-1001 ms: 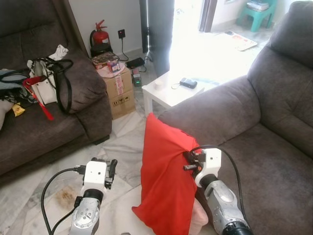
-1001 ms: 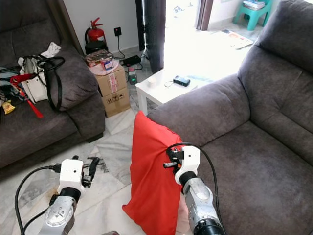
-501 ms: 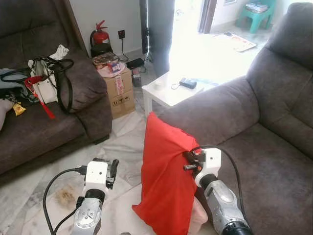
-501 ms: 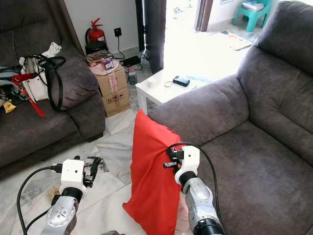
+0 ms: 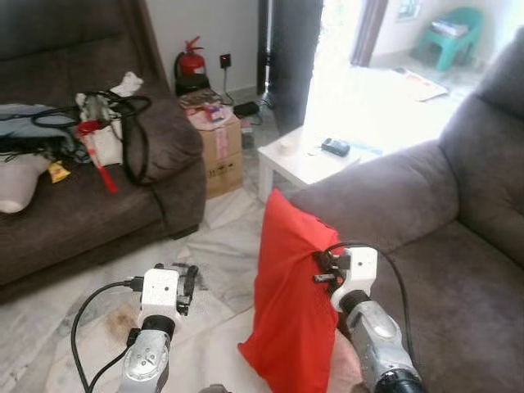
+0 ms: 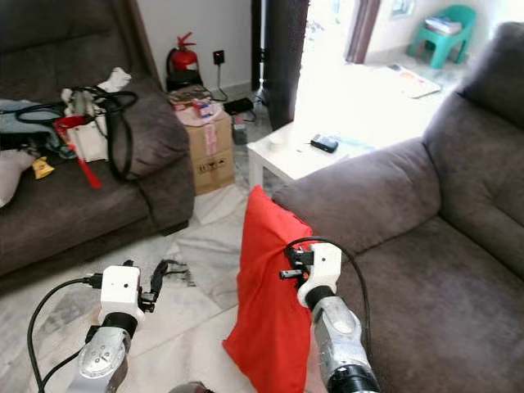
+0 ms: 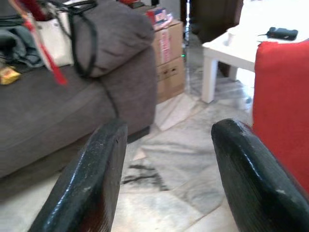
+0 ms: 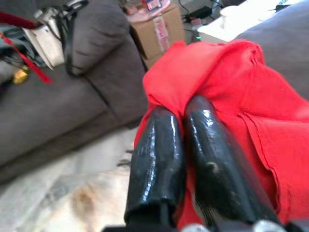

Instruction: Move the pillow to the sofa from floor

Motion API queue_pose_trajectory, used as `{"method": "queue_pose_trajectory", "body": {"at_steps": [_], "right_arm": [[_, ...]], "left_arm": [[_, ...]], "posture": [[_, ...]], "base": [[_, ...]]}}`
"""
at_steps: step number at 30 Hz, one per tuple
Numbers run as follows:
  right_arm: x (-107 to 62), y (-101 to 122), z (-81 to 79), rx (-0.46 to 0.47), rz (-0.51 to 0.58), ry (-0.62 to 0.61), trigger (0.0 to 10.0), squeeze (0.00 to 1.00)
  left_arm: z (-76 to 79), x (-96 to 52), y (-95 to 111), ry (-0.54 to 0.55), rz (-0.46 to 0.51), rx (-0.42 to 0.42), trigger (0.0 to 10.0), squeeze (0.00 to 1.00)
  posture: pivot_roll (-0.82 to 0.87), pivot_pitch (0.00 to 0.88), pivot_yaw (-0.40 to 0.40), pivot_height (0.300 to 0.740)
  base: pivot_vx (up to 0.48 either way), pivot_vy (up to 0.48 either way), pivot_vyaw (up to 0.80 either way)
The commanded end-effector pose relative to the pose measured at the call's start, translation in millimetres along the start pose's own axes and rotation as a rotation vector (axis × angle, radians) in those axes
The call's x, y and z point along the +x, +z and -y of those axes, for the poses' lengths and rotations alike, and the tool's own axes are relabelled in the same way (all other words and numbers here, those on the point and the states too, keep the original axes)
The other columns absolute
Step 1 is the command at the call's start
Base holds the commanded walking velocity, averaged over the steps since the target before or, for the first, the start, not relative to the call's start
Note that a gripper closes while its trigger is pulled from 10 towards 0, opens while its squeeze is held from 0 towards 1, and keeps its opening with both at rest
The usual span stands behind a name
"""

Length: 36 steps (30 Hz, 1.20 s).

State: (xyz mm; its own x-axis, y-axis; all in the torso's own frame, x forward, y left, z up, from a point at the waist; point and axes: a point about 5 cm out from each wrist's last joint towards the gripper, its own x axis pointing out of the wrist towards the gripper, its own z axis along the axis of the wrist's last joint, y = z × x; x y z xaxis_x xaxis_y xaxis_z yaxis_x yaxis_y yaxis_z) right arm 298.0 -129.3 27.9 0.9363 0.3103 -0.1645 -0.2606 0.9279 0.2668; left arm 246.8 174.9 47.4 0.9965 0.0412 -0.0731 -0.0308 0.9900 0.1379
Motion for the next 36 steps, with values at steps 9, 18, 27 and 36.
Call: {"method": "queue_pose_trajectory", "body": {"at_steps": [9,18,27,36], "right_arm": [[8.6,26.7,3.9,-0.04,0.101,-0.001,10.0,0.0],[8.5,26.7,5.9,-0.046,0.095,-0.008,10.0,0.0],[9.0,26.4,6.6,-0.054,0.085,-0.01,10.0,0.0],[9.2,26.5,6.8,-0.073,0.08,-0.007,10.0,0.0]], "left_arm": [[2.5,0.0,-2.9,-0.008,-0.021,0.0,10.0,0.0],[3.9,0.1,-2.6,-0.009,-0.015,-0.001,10.0,0.0],[4.0,0.2,-1.9,-0.009,-0.011,0.0,10.0,0.0],[4.3,-0.2,-1.2,-0.012,-0.008,0.001,10.0,0.0]], "posture": [[0.1,0.04,-0.02,0.74],[0.1,0.042,-0.024,0.74],[0.1,0.045,-0.024,0.74],[0.1,0.047,-0.023,0.74]], "base": [[0.0,0.433,0.0],[0.0,0.331,0.0],[0.0,0.0,0.0],[0.0,0.0,0.0]]}}
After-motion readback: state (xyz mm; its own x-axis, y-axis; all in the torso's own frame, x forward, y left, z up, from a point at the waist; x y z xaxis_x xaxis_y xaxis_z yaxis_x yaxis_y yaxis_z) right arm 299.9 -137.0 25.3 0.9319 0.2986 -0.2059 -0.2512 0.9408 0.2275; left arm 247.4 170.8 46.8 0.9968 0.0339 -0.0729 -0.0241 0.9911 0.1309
